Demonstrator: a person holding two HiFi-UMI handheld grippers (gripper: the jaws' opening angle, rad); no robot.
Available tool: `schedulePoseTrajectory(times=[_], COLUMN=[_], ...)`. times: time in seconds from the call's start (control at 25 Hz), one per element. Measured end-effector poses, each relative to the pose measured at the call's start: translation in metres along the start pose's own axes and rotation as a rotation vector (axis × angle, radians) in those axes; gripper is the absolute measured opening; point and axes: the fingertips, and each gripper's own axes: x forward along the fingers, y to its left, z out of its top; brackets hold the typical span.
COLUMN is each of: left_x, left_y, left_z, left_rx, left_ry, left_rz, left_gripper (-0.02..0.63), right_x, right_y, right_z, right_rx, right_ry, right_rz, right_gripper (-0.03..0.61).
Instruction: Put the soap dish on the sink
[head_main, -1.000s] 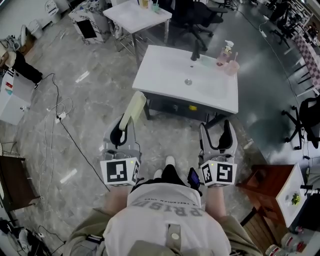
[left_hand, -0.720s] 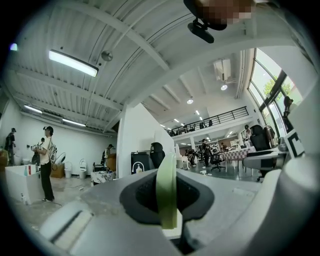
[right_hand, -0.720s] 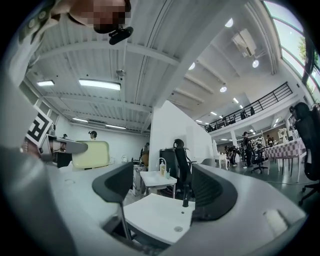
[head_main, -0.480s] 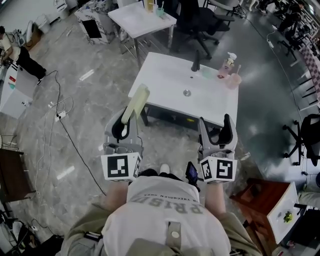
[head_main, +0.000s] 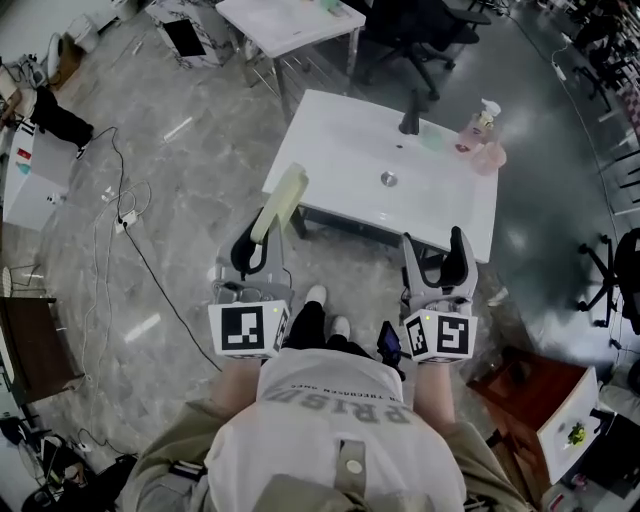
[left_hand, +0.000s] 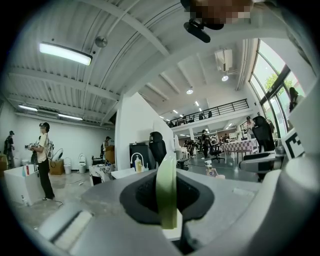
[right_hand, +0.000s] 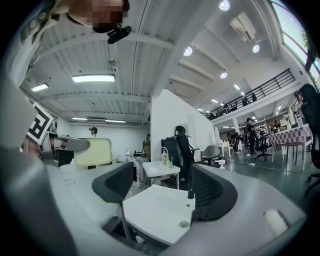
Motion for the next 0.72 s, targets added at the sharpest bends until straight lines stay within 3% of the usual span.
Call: schedulePoseTrajectory(times=[0.36,0.72], left_x=[0.074,0.12], left_y=[0.035,0.05], left_z=[0.006,-0.005], left_rx=[-0.011,-0.02], left_ry=[-0.027,0.001], left_rz=[-0.107,-0.18], left_gripper=[0.025,0.025], right_x=[0.068,0.106], right_y=[0.008,0.009], right_z=[0.006,0.012], right_rx=[-0.008,-0.022], right_ry=[-0.018,-0.01], right_rz=[-0.067,-0.089], right_gripper=[0.353,0.353])
